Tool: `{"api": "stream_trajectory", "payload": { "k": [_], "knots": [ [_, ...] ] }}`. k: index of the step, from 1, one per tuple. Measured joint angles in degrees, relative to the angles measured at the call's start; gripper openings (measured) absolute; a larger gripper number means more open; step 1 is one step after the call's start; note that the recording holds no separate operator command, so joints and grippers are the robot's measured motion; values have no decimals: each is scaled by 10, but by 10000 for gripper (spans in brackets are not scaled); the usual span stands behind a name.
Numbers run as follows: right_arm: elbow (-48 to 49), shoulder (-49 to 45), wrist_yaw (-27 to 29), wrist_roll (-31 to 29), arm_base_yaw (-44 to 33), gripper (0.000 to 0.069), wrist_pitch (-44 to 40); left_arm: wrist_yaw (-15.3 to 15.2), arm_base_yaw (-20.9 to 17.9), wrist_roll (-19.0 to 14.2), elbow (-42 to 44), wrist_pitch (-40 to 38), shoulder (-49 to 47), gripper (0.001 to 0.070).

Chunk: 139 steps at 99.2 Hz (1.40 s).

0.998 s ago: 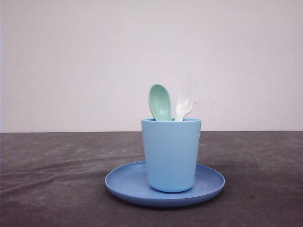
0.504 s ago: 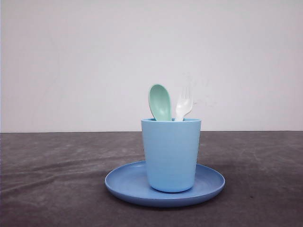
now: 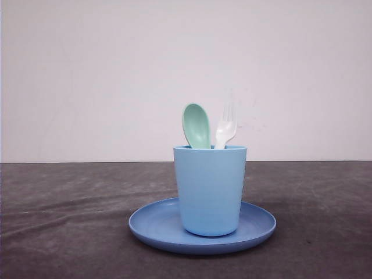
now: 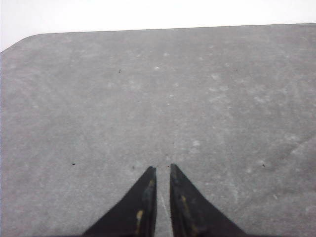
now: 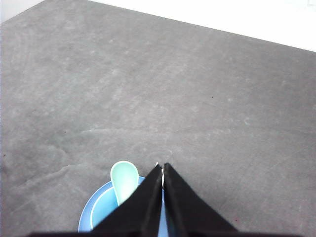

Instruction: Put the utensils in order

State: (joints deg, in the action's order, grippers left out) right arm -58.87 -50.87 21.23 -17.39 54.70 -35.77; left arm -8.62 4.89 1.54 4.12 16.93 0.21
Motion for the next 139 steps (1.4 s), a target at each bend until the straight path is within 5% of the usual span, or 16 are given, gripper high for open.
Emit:
{"api": "stream_trajectory", "payload": {
  "k": [23,49,78,94,139],
  "knots": [
    [0,0,2,3,0,4,0,0,0,0,0,0,0,24],
    [0,0,68,69,-32,4,71,0,0,0,0,0,0,24],
    [20,3,-61,153,-226,4,162,0,0,0,0,0,0,24],
    [89,27,-135,173,-348,4,223,0,0,0,0,0,0,24],
    [416,266,-148,176,-496,4,335,0,0,0,0,0,0,24]
  ]
}}
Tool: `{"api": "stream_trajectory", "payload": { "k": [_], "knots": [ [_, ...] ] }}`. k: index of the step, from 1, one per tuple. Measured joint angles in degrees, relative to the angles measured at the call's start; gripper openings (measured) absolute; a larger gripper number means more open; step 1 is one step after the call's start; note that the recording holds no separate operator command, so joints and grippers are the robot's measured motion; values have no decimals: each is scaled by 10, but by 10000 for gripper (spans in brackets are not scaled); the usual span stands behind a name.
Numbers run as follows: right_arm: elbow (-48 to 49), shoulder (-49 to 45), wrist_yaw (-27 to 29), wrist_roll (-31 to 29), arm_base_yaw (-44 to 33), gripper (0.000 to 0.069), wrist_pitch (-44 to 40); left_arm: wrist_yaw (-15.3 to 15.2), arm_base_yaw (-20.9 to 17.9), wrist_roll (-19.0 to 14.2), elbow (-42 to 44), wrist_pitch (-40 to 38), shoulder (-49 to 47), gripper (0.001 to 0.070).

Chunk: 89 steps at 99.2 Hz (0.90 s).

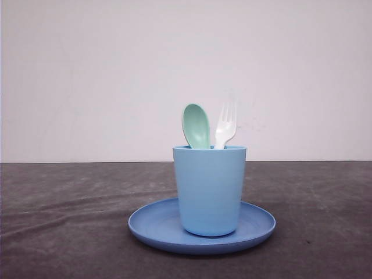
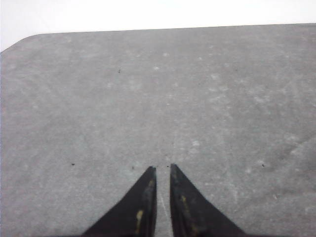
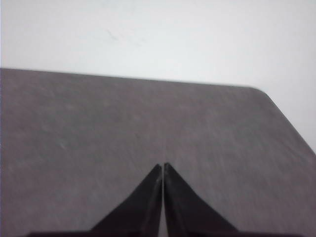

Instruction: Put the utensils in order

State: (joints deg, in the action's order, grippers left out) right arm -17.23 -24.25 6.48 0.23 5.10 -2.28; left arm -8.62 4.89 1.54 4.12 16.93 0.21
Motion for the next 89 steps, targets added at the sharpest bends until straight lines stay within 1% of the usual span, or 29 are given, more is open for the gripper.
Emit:
{"api": "stream_trajectory", "payload": {
  "k": [12,27,61,66,89],
  "knots": [
    [70,78,-26,0,-22,4,-8,0,0,0,0,0,0,24],
    [105,143,-48,0,-40,4,-33,0,0,0,0,0,0,24],
    [161,213,-50,0,-59,4,-57,0,0,0,0,0,0,24],
    [164,221,-51,0,-59,4,-75,0,0,0,0,0,0,24],
    [163,240,-51,5,-59,4,-78,0,0,0,0,0,0,24]
  ]
}}
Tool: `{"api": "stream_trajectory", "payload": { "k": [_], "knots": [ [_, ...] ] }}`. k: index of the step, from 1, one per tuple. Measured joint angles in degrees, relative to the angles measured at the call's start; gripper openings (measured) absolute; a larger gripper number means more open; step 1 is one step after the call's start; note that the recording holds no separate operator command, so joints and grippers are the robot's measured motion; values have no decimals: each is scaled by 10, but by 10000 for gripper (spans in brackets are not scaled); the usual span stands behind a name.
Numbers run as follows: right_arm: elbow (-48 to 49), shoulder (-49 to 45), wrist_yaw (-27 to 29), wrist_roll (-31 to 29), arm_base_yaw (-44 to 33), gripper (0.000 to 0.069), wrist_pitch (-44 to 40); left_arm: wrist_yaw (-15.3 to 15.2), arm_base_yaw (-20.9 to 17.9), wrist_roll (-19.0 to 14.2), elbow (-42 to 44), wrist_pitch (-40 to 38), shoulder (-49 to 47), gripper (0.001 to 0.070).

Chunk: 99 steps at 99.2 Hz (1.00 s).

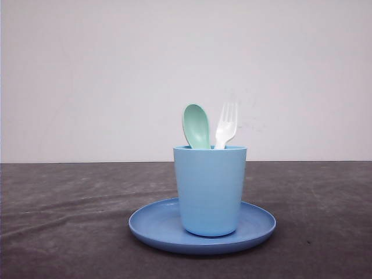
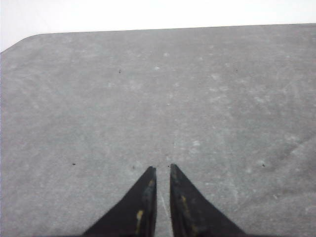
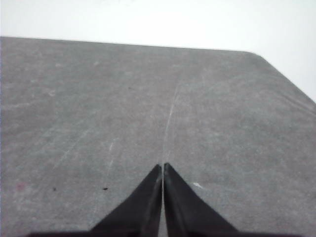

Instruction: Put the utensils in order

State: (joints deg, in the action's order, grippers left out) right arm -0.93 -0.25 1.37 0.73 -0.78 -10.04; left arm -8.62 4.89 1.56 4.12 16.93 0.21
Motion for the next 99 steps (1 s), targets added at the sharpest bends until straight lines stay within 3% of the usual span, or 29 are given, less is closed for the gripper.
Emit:
{"api": "stream_trajectory", "payload": {
  "k": [99],
  "knots": [
    [0,0,-14,5,1,4,4,0,0,3,0,0,0,24]
  ]
}}
